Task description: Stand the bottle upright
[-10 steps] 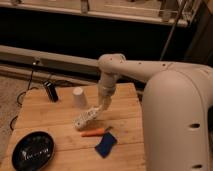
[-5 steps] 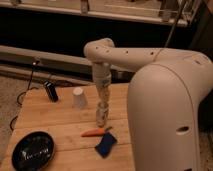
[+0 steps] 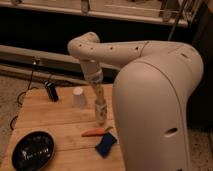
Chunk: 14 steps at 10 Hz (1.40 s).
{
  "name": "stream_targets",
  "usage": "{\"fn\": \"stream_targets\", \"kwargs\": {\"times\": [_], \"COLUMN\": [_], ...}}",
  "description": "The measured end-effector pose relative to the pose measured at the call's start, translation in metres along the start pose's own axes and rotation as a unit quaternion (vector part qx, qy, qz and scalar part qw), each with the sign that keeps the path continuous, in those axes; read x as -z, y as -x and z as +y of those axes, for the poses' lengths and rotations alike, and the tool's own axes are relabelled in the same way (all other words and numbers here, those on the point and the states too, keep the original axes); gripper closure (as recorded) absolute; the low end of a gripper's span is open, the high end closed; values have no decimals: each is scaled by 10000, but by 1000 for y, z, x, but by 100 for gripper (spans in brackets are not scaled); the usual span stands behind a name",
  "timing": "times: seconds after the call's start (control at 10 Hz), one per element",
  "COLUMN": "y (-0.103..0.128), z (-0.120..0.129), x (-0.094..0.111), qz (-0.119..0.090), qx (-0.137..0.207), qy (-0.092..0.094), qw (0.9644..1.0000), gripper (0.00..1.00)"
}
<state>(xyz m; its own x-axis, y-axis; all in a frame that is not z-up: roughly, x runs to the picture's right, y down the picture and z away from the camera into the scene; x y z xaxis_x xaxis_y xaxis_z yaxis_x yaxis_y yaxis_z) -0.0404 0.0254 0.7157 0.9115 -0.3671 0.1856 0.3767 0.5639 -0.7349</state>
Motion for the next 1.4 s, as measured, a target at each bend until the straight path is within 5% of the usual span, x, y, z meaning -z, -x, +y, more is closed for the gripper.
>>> {"fn": "stream_targets", "kwargs": {"times": [0.3, 0.7, 1.0, 1.2, 1.4], "y": [14, 23, 33, 53, 77], "z": [-2, -8, -24, -29, -31], "x": [-6, -12, 0, 8, 16], "qz": [-136, -185, -112, -266, -618], "qx": [9, 172, 388, 659, 1030], "qy": [-45, -236, -941, -1412, -1829], "qw": [9999, 9994, 9947, 9874, 9758], "gripper": [63, 24, 20, 20, 20]}}
